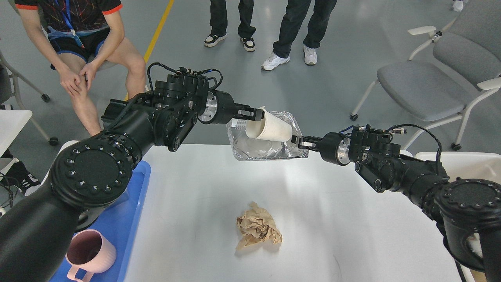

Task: Tidy desktop
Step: 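Drop the paper cup into the foil tray held by the right gripper, then reach the left gripper down to the crumpled brown napkin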

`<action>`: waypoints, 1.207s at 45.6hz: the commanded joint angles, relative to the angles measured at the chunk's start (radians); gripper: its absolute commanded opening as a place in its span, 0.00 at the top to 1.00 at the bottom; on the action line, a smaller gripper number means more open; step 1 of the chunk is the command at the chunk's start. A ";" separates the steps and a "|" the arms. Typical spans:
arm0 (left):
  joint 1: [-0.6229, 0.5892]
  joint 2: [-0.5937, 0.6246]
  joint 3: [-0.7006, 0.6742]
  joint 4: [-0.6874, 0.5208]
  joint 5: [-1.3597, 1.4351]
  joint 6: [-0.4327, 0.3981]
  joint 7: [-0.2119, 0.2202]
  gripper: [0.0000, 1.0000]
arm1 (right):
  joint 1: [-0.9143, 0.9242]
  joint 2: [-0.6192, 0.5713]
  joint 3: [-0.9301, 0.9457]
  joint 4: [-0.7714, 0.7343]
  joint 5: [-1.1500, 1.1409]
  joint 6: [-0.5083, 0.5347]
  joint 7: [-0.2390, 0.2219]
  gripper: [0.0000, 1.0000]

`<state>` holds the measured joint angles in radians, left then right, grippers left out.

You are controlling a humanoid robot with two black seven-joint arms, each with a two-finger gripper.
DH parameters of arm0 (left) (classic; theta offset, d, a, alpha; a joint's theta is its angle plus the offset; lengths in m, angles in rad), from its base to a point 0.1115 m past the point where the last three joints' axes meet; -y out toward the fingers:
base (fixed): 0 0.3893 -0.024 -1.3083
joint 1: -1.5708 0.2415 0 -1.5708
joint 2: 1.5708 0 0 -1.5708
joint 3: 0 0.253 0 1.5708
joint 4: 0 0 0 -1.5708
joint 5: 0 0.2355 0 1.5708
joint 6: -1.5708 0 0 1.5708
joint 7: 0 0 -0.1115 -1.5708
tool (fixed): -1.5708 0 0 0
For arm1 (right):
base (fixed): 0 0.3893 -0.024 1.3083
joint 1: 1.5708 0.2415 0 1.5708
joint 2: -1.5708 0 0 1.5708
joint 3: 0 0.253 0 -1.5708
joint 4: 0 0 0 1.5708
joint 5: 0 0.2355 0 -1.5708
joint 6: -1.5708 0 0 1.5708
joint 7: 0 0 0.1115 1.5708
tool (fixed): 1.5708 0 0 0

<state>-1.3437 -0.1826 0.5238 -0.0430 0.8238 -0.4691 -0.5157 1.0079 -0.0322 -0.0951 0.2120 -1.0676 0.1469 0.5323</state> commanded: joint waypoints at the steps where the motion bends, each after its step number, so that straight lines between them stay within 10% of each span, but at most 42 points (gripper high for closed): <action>1: 0.000 0.000 0.001 0.000 -0.006 -0.006 -0.001 0.15 | 0.000 0.000 0.000 0.000 0.000 -0.001 0.000 1.00; 39: -0.186 0.199 -0.010 0.002 -0.058 -0.312 -0.083 0.15 | -0.003 -0.003 0.003 -0.002 0.000 -0.001 0.003 1.00; 55: -0.327 0.566 0.018 -0.072 -0.034 -0.491 -0.133 0.15 | -0.005 -0.006 0.003 0.000 0.000 -0.001 0.003 1.00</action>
<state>-1.6142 0.2307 0.5294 -0.0571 0.7816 -0.9421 -0.6334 1.0033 -0.0379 -0.0920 0.2104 -1.0676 0.1456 0.5354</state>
